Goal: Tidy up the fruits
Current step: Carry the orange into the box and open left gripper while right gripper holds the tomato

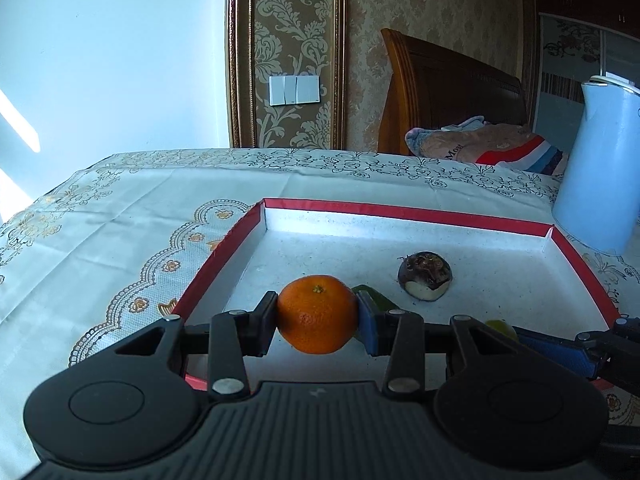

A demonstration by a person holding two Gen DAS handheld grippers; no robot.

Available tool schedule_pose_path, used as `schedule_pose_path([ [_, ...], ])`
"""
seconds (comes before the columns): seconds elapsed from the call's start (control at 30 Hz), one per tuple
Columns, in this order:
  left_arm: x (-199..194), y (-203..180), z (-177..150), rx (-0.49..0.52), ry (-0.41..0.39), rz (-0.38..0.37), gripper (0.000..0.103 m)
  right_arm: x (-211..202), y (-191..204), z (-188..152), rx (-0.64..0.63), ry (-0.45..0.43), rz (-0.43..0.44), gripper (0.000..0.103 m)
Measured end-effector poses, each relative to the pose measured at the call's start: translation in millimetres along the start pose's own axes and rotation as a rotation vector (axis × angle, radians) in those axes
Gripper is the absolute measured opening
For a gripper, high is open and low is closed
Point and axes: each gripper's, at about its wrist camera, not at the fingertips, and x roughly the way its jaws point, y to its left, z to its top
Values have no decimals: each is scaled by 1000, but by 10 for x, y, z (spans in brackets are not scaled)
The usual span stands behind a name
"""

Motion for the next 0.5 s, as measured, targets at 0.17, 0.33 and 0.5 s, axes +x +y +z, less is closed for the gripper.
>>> schedule_pose_path([
  [0.17,-22,-86,-27,39,-23,-6,40,18,18,-10,-9,-2,-11,31],
  [0.33,-9,-57,-28,17,-21,4,41,25,18,-24,-8,-10,-24,31],
  [0.5,-16,-59,-31,15,-24,1,41,21,12,-30,-5,-17,-28,32],
])
